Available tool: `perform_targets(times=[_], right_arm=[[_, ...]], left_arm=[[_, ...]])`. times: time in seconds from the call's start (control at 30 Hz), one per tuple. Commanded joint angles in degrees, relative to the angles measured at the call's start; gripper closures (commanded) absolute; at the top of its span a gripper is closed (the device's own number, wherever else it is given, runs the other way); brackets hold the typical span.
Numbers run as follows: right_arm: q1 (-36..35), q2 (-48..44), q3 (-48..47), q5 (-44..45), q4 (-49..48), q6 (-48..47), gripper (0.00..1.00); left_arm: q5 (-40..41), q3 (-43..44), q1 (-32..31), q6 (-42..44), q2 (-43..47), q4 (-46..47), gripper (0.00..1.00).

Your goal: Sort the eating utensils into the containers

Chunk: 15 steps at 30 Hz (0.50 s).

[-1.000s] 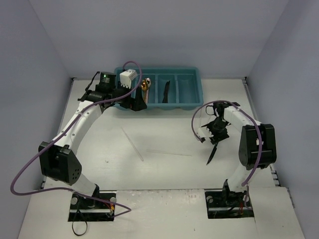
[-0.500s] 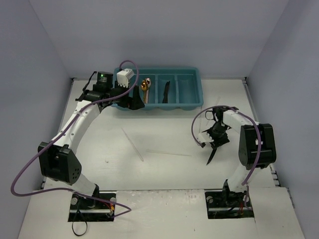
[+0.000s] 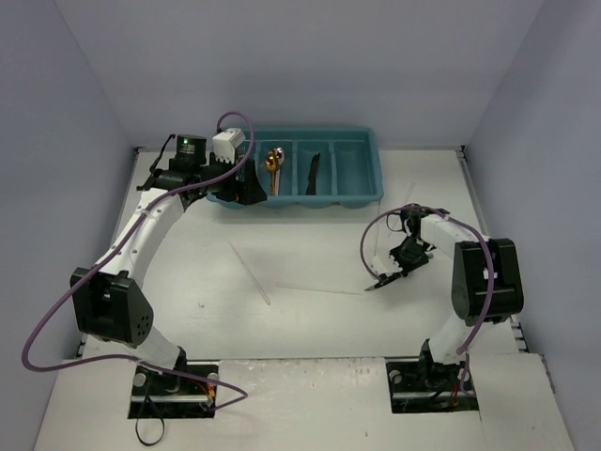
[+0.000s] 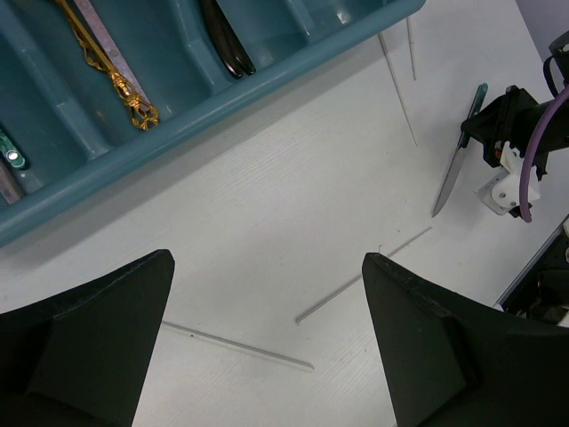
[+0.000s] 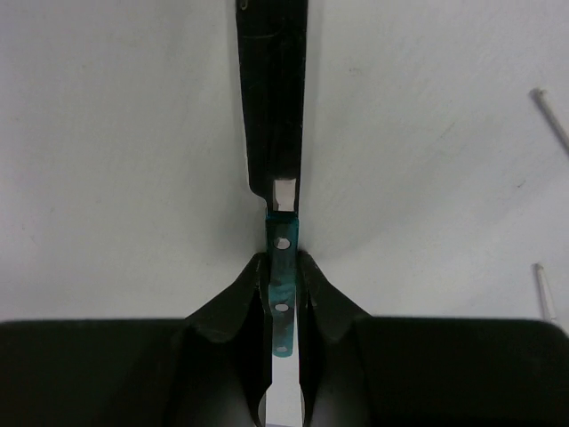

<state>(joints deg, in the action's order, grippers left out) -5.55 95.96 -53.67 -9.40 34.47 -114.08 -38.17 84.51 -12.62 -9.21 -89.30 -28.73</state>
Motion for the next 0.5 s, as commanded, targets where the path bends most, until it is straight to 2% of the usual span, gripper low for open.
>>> perform_targets(times=[0.0, 0.27, 0.37, 0.47], right_arm=[[-2.3, -4.21, 3.41, -5.69, 2.75, -40.61, 0.99], [-4.79, -14.74, 3.07, -12.51, 9.65, -38.9, 1.0], [-7.1, -16.92, -0.5, -17.21, 10.82, -32.73, 1.0], [-9.85, -17.21, -8.43, -25.8, 10.9, -17.6, 1.0]], left_arm=[[-1.83, 1.92, 1.06, -0.4, 1.55, 0.95, 0.14], [-1.31, 0.35, 1.85, -0.74, 2.81, 0.95, 0.14], [-0.99, 0.0, 2.55, -1.02, 3.29, 1.04, 0.14], [-0.37, -0.78, 3.9, -2.18, 4.24, 1.94, 0.14]])
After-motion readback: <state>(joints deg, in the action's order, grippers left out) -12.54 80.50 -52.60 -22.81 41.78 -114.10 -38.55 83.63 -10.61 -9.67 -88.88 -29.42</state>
